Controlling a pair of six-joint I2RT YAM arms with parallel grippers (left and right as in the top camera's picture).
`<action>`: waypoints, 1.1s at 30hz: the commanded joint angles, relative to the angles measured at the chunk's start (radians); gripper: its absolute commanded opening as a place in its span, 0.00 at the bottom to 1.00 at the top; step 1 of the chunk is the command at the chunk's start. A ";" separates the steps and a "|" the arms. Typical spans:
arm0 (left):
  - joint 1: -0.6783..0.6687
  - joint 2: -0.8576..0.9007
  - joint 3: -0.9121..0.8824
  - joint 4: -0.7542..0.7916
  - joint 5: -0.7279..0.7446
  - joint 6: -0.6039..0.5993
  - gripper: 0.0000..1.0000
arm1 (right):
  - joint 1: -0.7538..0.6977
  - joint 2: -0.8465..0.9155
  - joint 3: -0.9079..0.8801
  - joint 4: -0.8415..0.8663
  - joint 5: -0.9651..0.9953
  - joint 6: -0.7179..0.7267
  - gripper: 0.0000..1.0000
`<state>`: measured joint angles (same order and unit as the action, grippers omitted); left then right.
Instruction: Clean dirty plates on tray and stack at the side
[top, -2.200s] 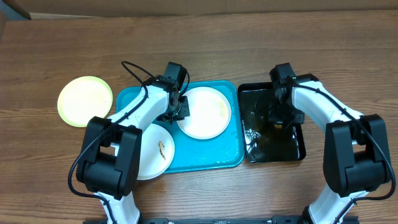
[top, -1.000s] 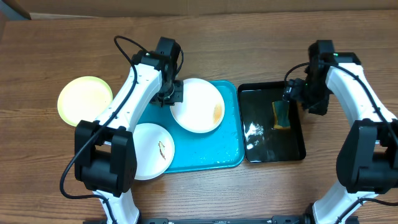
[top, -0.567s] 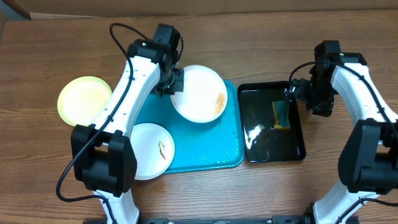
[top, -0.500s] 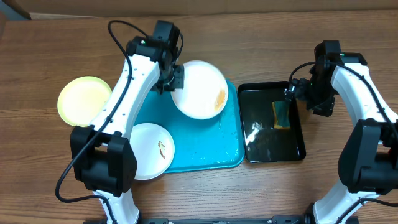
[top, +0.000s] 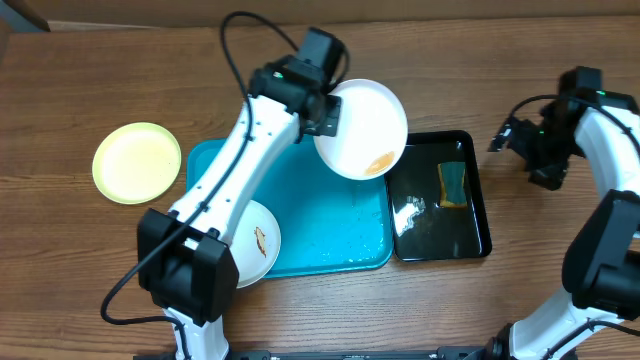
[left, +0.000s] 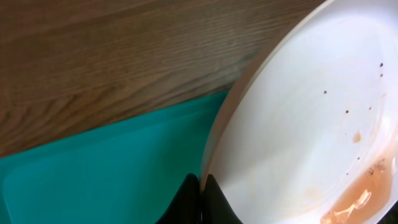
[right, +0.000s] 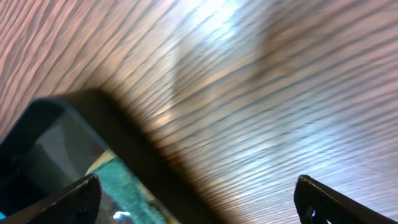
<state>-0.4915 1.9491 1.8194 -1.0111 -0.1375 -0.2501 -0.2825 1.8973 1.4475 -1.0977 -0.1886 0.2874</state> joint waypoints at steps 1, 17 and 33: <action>-0.061 0.014 0.027 0.024 -0.156 0.023 0.04 | -0.040 -0.023 0.026 0.005 -0.014 -0.001 1.00; -0.387 0.014 0.027 0.165 -0.815 0.069 0.04 | -0.059 -0.023 0.026 0.057 -0.015 -0.001 1.00; -0.650 0.014 0.027 0.305 -1.247 0.313 0.04 | -0.059 -0.023 0.026 0.058 -0.015 0.000 1.00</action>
<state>-1.1313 1.9491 1.8202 -0.7136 -1.2510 0.0002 -0.3443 1.8969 1.4475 -1.0431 -0.2028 0.2871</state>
